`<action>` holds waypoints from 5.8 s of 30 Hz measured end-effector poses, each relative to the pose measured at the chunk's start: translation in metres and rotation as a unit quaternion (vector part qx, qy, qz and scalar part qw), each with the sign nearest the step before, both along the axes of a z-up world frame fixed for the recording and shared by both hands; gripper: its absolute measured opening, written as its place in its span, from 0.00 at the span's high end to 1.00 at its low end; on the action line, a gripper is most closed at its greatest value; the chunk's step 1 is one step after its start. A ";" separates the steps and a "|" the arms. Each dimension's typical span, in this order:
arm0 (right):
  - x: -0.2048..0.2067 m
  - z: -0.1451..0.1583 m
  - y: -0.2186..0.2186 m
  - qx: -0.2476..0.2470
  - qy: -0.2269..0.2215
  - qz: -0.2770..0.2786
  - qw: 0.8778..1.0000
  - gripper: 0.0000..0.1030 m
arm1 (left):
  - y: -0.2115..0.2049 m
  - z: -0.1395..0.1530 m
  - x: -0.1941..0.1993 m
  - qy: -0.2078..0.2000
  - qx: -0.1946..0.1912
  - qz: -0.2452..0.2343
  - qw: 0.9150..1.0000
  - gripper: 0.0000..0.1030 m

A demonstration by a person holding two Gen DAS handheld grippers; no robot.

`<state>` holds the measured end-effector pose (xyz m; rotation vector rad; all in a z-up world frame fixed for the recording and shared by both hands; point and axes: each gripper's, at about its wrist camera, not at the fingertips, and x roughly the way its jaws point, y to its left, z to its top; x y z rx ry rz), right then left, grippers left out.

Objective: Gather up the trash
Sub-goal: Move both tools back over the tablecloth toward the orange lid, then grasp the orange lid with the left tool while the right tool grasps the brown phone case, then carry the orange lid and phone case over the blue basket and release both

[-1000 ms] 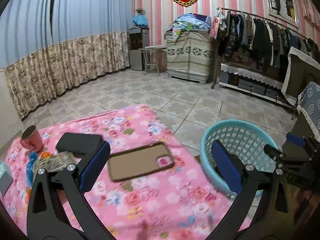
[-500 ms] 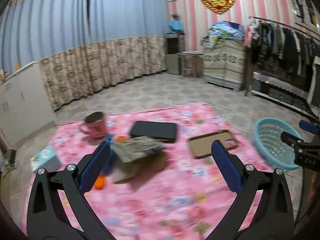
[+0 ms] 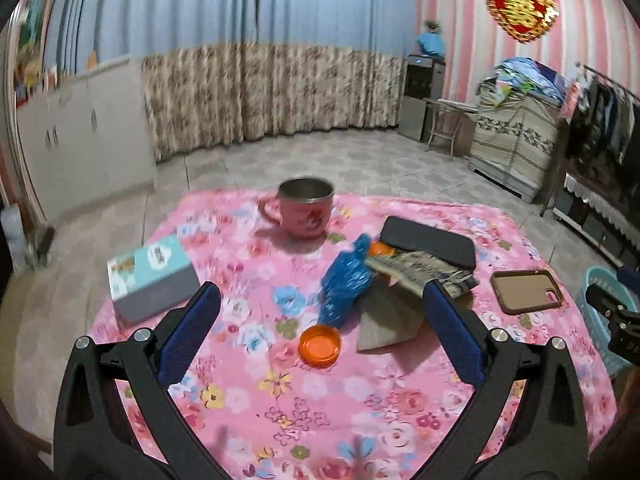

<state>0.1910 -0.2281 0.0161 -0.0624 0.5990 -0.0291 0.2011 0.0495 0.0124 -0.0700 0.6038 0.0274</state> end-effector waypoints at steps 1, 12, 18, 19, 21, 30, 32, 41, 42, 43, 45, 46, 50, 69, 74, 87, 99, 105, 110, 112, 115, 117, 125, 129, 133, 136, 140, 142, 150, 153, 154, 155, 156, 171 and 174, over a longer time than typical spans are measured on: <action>0.005 -0.003 0.004 0.000 0.002 0.002 1.000 0.15 | 0.004 -0.004 0.001 0.002 -0.002 0.003 1.000 0.05; 0.031 -0.033 0.027 -0.005 0.021 0.014 1.000 0.15 | 0.036 -0.029 0.011 0.024 -0.002 0.028 0.999 0.05; 0.032 -0.051 0.025 -0.010 0.040 0.017 0.999 0.15 | 0.030 -0.057 0.026 0.072 -0.008 0.006 0.997 0.05; 0.033 -0.052 0.024 -0.009 0.045 0.016 0.999 0.15 | 0.025 -0.065 0.030 0.085 -0.005 -0.005 0.996 0.05; 0.035 -0.054 0.021 -0.005 0.053 0.016 0.998 0.15 | 0.014 -0.078 0.037 0.105 0.003 -0.020 0.994 0.05; 0.036 -0.054 0.015 0.005 0.053 0.013 0.998 0.15 | 0.011 -0.108 0.061 0.154 -0.022 -0.014 0.988 0.15; 0.036 -0.054 0.015 0.005 0.054 0.014 0.998 0.15 | 0.013 -0.107 0.061 0.150 -0.030 -0.016 0.988 0.17; 0.037 -0.059 0.018 0.018 0.066 0.020 0.997 0.15 | -0.007 -0.105 0.062 0.144 -0.009 -0.071 0.987 0.62; 0.037 -0.059 0.019 0.015 0.065 0.021 0.998 0.15 | -0.007 -0.105 0.061 0.144 -0.010 -0.075 0.987 0.62; 0.036 -0.059 0.021 0.012 0.064 0.021 0.998 0.15 | -0.008 -0.104 0.060 0.144 -0.009 -0.078 0.986 0.62; 0.035 -0.059 0.023 0.009 0.062 0.022 0.998 0.15 | -0.010 -0.104 0.058 0.144 -0.007 -0.083 0.986 0.62; 0.034 -0.058 0.025 0.010 0.060 0.024 0.998 0.15 | -0.011 -0.103 0.056 0.144 -0.003 -0.084 0.986 0.62; 0.034 -0.056 0.037 -0.002 0.054 0.039 0.998 0.15 | -0.006 -0.091 0.051 0.138 0.004 -0.081 0.987 0.62; 0.073 -0.041 0.127 -0.099 0.046 0.116 0.987 0.15 | 0.054 -0.042 0.039 0.075 -0.011 -0.017 0.997 0.62; 0.079 -0.038 0.139 -0.106 0.046 0.143 0.983 0.25 | 0.054 -0.042 0.041 0.073 -0.014 -0.023 0.997 0.62; 0.083 -0.029 0.135 -0.099 0.055 0.179 0.977 0.88 | 0.054 -0.039 0.043 0.069 -0.008 -0.019 0.997 0.62; 0.059 0.017 0.066 -0.027 0.012 0.133 0.991 0.95 | 0.046 -0.032 0.039 0.060 0.002 -0.027 0.998 0.62; 0.039 0.026 0.041 -0.011 0.005 0.115 0.993 0.96 | 0.036 -0.032 0.033 0.056 0.011 -0.035 0.998 0.62; 0.025 0.026 0.022 -0.009 0.005 0.104 0.995 0.96 | 0.028 -0.033 0.028 0.057 0.012 -0.040 0.997 0.62; 0.020 0.024 0.012 -0.006 0.005 0.097 0.995 0.96 | 0.025 -0.034 0.025 0.061 0.008 -0.039 0.997 0.62; 0.015 0.022 -0.007 0.008 0.008 0.084 0.996 0.96 | 0.014 -0.033 0.017 0.059 0.010 -0.044 0.997 0.62; 0.010 0.022 -0.017 0.010 0.006 0.077 0.997 0.96 | 0.008 -0.032 0.013 0.056 0.008 -0.046 0.997 0.62; -0.021 0.038 -0.083 0.021 -0.018 0.025 0.999 0.96 | -0.046 -0.002 -0.003 0.023 0.011 -0.074 0.997 0.62; -0.034 0.047 -0.119 0.028 -0.029 -0.006 0.999 0.96 | -0.083 0.015 -0.008 0.007 0.013 -0.101 0.995 0.62; -0.049 0.048 -0.157 0.027 -0.038 -0.038 0.998 0.96 | -0.125 0.029 -0.011 -0.003 0.011 -0.131 0.991 0.62; -0.059 0.047 -0.183 0.028 -0.040 -0.064 0.997 0.96 | -0.152 0.034 -0.010 -0.008 0.008 -0.152 0.988 0.62; -0.068 0.044 -0.211 0.030 -0.042 -0.094 0.994 0.96 | -0.193 0.035 -0.007 -0.006 0.006 -0.184 0.983 0.62; -0.071 0.039 -0.223 0.027 -0.039 -0.109 0.993 0.96 | -0.216 0.034 -0.006 -0.005 0.002 -0.203 0.979 0.62; -0.075 0.012 -0.258 0.038 -0.026 -0.143 0.989 0.96 | -0.293 0.017 0.005 0.018 0.001 -0.261 0.965 0.62; -0.074 0.003 -0.270 0.050 -0.023 -0.152 0.987 0.96 | -0.320 0.009 0.006 0.020 0.011 -0.278 0.960 0.62; -0.073 0.000 -0.274 0.054 -0.022 -0.154 0.986 0.96 | -0.332 0.006 0.007 0.024 0.009 -0.287 0.958 0.62; -0.073 -0.001 -0.277 0.056 -0.021 -0.155 0.986 0.96 | -0.336 0.003 0.008 0.026 0.007 -0.292 0.956 0.62; -0.073 -0.004 -0.280 0.056 -0.020 -0.155 0.986 0.96 | -0.344 0.000 0.009 0.029 0.006 -0.298 0.954 0.62; -0.062 -0.021 -0.294 0.071 -0.008 -0.157 0.985 0.96 | -0.440 -0.026 0.019 0.054 0.004 -0.372 0.927 0.62; -0.060 -0.020 -0.297 0.074 -0.005 -0.158 0.985 0.96 | -0.446 -0.025 0.020 0.050 0.015 -0.374 0.926 0.53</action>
